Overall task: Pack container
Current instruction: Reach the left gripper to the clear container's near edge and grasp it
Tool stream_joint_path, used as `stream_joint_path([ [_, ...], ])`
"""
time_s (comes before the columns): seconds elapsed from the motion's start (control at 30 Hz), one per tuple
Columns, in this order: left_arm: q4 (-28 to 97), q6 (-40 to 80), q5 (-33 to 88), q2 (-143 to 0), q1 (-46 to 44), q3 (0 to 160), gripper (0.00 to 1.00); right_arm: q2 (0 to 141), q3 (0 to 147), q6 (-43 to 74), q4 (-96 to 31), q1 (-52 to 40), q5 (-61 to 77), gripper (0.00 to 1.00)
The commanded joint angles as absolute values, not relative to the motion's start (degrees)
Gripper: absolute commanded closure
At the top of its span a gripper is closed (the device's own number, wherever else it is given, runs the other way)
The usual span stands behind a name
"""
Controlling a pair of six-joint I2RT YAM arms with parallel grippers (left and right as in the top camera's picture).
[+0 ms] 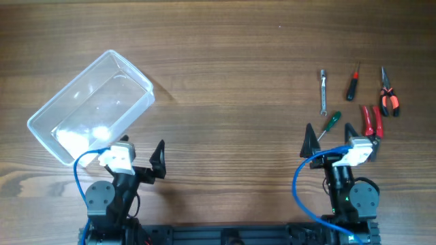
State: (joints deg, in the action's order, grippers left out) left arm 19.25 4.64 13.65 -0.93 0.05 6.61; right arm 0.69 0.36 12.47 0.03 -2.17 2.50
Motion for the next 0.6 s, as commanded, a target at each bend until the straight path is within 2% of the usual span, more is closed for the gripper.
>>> stream_joint_path([
  [0.0, 19.1, 15.7, 15.0, -6.7, -0.2, 14.2, 0.00, 1.8, 1.8, 26.8, 0.4, -2.0, 9.2, 0.00],
  [0.17, 21.5, 15.7, 14.5, -24.1, -0.2, 27.6, 0.00, 8.3, 7.8, 21.1, -1.4, -2.0, 16.2, 0.00],
  [0.33, 32.1, 15.4, 14.5, -45.7, -0.2, 46.8, 0.00, 19.9, 19.2, 18.5, -8.1, -2.0, 19.6, 0.00],
  [0.43, 42.0, 15.2, 14.5, -56.8, -0.1, 59.1, 0.00, 29.3, 29.6, 14.6, -17.8, -2.0, 22.8, 0.00],
  [0.57, 56.5, 9.1, 14.5, -67.1, -0.1, 72.8, 0.00, 41.9, 44.9, 12.9, -37.5, -2.0, 22.9, 0.00],
])
